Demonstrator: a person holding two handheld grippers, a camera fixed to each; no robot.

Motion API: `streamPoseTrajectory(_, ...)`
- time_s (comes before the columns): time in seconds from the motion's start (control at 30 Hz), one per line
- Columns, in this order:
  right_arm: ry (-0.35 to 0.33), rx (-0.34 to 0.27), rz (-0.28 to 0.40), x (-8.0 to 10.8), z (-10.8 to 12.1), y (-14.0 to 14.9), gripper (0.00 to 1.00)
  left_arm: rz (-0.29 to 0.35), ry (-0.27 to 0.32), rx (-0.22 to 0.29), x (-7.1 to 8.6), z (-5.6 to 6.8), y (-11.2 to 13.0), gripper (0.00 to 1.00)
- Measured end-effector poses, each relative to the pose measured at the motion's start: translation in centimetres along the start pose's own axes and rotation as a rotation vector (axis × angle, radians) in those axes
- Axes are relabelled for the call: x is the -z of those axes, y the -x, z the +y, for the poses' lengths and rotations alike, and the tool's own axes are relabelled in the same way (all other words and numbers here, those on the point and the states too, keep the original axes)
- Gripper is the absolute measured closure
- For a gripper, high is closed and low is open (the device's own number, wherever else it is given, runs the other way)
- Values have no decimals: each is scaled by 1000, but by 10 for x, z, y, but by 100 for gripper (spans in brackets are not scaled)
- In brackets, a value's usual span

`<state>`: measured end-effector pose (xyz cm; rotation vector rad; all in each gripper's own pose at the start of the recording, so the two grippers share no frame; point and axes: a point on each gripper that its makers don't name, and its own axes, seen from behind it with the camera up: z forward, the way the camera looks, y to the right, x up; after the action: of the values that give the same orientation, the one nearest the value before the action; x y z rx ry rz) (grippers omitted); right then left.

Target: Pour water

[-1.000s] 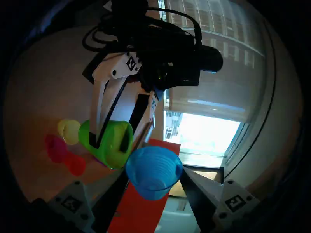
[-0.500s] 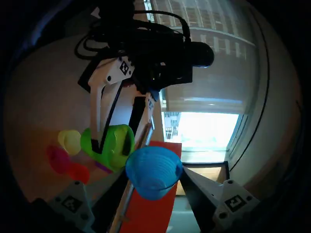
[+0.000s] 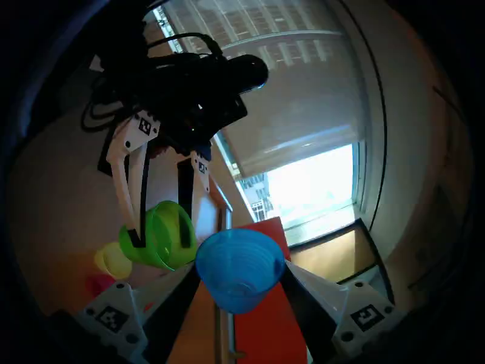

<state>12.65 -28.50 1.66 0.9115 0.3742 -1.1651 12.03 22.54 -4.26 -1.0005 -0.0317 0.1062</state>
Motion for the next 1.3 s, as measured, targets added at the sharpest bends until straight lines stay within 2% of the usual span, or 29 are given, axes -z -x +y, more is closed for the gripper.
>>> streamPoseTrajectory(0.23, 15, -158, 32, 5, -6, 0, 9, -3, 3, -10, 1, 5, -1, 13)
streamPoseTrajectory(0.47, 27, -358, 81, 12, -9, -4, 9, -7, 6, -11, 2, 9, 1, 13)
streamPoseTrajectory(0.6, 24, -452, 98, 14, -11, -2, 9, -7, 9, -10, 1, 9, 1, 13)
streamPoseTrajectory(0.87, 12, -605, 124, 14, -17, -2, 9, -8, 7, -11, -1, 8, 0, 13)
streamPoseTrajectory(1.3, -19, -807, 159, 18, -24, -6, 9, -11, 5, -10, -1, 8, 1, 13)
